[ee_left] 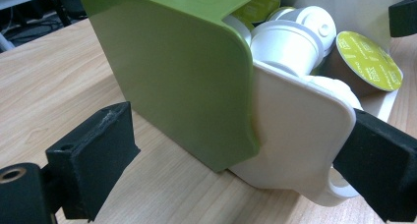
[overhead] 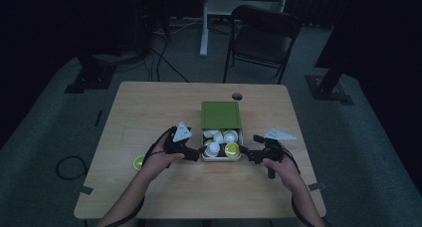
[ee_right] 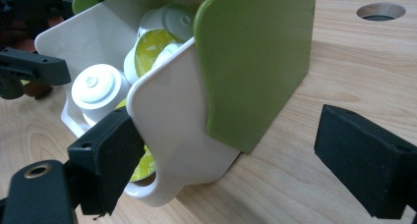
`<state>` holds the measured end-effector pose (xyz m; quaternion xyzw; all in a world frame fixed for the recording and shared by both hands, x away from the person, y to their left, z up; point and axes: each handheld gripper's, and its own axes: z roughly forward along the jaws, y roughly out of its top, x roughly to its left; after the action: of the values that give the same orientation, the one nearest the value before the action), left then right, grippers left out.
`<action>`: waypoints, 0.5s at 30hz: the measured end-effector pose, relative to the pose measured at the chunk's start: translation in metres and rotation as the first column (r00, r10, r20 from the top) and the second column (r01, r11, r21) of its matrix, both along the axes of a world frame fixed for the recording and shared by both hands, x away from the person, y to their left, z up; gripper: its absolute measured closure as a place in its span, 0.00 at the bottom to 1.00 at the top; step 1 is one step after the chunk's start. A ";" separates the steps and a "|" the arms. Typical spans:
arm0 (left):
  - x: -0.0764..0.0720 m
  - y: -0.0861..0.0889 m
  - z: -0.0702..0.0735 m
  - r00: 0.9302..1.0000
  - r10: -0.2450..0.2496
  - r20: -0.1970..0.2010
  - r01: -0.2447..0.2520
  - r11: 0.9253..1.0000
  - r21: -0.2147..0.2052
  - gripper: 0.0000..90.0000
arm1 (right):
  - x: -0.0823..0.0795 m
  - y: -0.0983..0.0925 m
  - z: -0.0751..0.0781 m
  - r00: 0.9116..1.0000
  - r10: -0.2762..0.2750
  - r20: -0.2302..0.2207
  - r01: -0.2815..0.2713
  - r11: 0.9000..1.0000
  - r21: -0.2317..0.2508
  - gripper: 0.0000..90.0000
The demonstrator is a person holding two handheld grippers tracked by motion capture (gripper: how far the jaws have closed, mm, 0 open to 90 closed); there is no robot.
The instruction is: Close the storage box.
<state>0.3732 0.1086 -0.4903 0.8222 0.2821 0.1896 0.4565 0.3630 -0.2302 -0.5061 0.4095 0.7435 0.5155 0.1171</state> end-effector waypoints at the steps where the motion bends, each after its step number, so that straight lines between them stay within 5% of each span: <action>1: 0.001 0.000 0.000 1.000 0.000 0.000 0.000 1.000 0.001 0.07 | 0.001 0.000 0.000 1.000 -0.004 -0.001 0.004 1.000 0.000 0.13; 15: 0.009 0.000 0.001 1.000 0.026 -0.001 -0.026 1.000 0.003 0.07 | 0.009 0.003 0.001 1.000 -0.026 -0.012 0.026 1.000 -0.012 0.12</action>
<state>0.3820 0.1089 -0.4897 0.8193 0.2926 0.1957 0.4526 0.3724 -0.2277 -0.5047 0.4215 0.7419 0.5071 0.1216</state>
